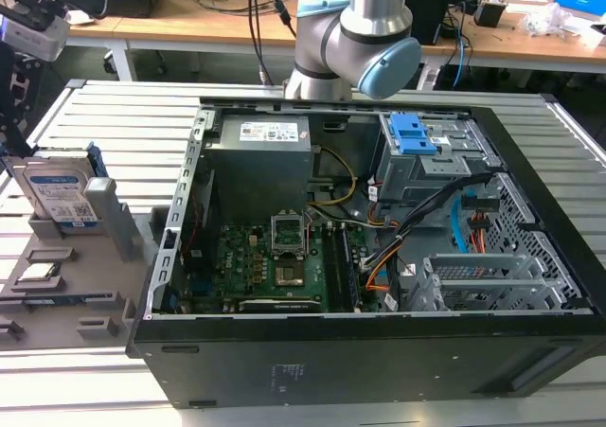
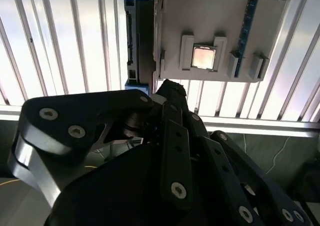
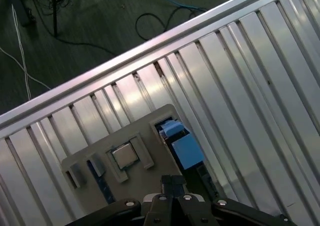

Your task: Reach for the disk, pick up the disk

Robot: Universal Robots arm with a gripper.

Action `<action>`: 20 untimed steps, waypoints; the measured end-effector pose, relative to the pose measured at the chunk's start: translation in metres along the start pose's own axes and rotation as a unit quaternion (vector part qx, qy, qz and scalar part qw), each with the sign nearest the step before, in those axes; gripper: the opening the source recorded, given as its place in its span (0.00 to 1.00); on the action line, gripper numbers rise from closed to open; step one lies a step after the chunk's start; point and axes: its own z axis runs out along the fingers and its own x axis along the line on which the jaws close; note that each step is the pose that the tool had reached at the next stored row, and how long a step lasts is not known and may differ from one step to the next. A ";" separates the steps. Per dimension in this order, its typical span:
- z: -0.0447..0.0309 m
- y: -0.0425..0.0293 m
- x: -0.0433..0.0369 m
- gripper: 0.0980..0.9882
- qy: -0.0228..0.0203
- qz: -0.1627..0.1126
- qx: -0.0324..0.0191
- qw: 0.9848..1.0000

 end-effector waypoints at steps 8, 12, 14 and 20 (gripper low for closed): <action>0.0000 0.0000 0.0000 0.01 0.002 -0.056 0.000 0.998; 0.0000 0.0000 0.0000 0.01 0.003 -0.078 0.000 0.997; 0.0000 0.0000 0.0000 0.01 0.004 -0.089 0.000 0.996; 0.0000 0.0000 0.0000 0.01 0.005 -0.125 0.000 0.992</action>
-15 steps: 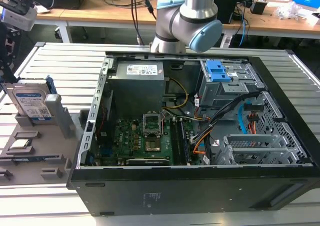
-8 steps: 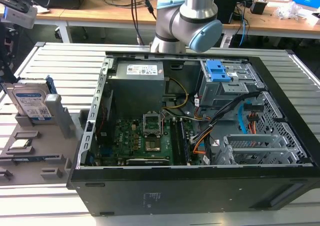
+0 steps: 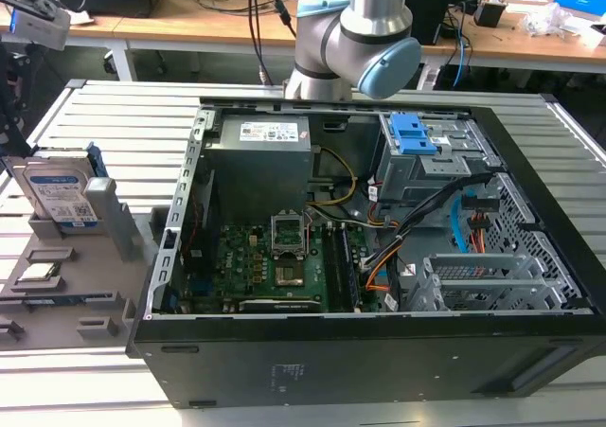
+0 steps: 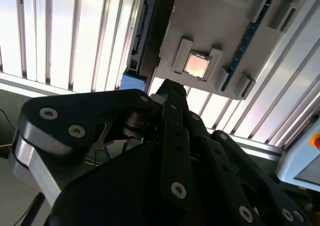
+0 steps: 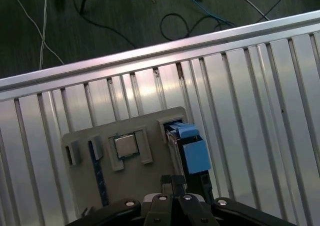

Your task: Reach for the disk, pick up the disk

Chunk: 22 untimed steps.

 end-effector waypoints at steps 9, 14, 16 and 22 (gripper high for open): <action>0.0000 0.0000 0.0000 0.01 0.002 -0.047 0.000 0.999; 0.0000 0.0000 0.0000 0.01 0.003 -0.076 0.000 0.997; 0.0000 0.0000 0.0000 0.01 0.004 -0.093 0.000 0.996; 0.0000 0.0000 0.0000 0.01 0.005 -0.120 0.000 0.993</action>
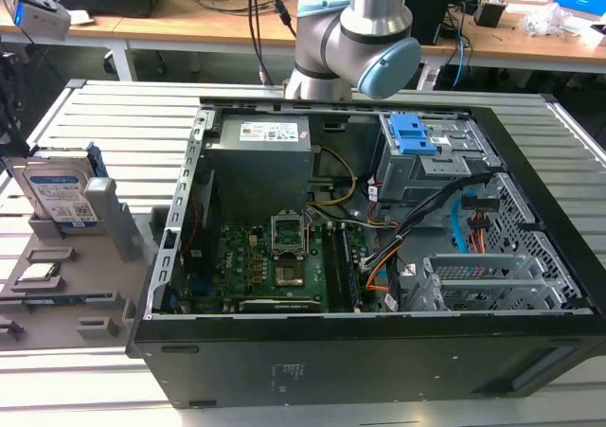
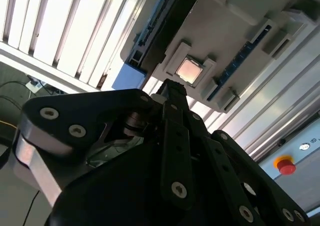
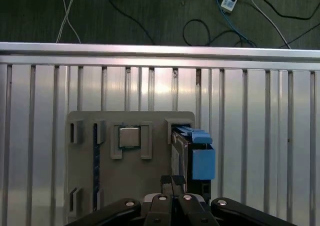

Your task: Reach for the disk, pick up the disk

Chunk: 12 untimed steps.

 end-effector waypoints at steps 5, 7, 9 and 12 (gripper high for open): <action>0.0000 0.0000 0.0000 0.01 0.001 -0.018 0.000 1.000; 0.0000 0.0000 0.0000 0.01 0.001 -0.024 0.000 1.000; 0.0000 0.0000 0.0000 0.01 0.001 -0.034 0.000 0.999; 0.0000 0.0000 0.0000 0.01 0.002 -0.046 0.000 0.999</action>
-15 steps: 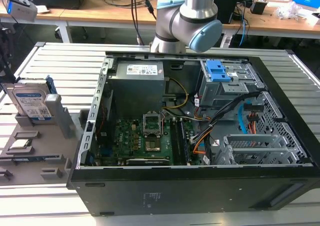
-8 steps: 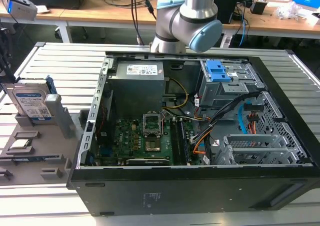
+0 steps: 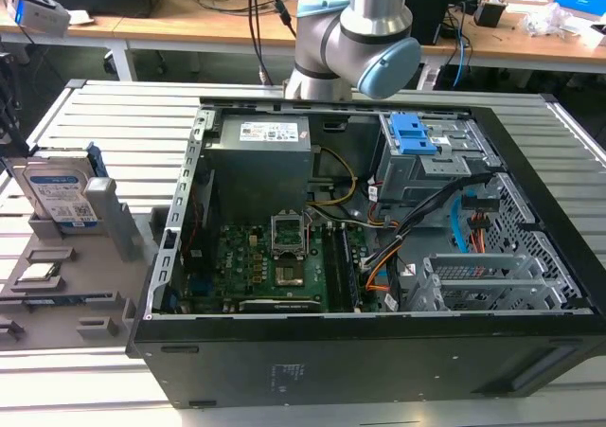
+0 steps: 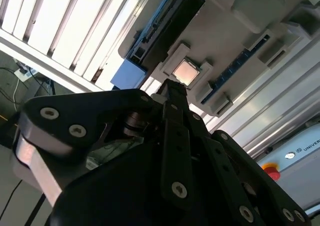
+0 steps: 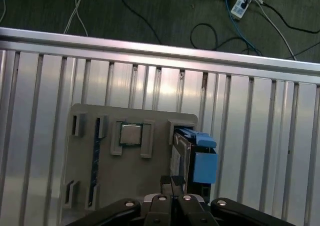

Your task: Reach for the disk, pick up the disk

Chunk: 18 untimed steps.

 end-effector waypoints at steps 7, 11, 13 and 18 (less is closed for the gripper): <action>0.0000 0.0000 0.0000 0.01 0.001 -0.029 0.000 1.000; 0.0000 0.0000 0.0000 0.01 0.002 -0.043 0.000 0.999; 0.0000 0.0000 0.0000 0.01 0.002 -0.051 0.000 0.999; 0.0000 0.0000 0.0000 0.01 0.003 -0.075 0.000 0.997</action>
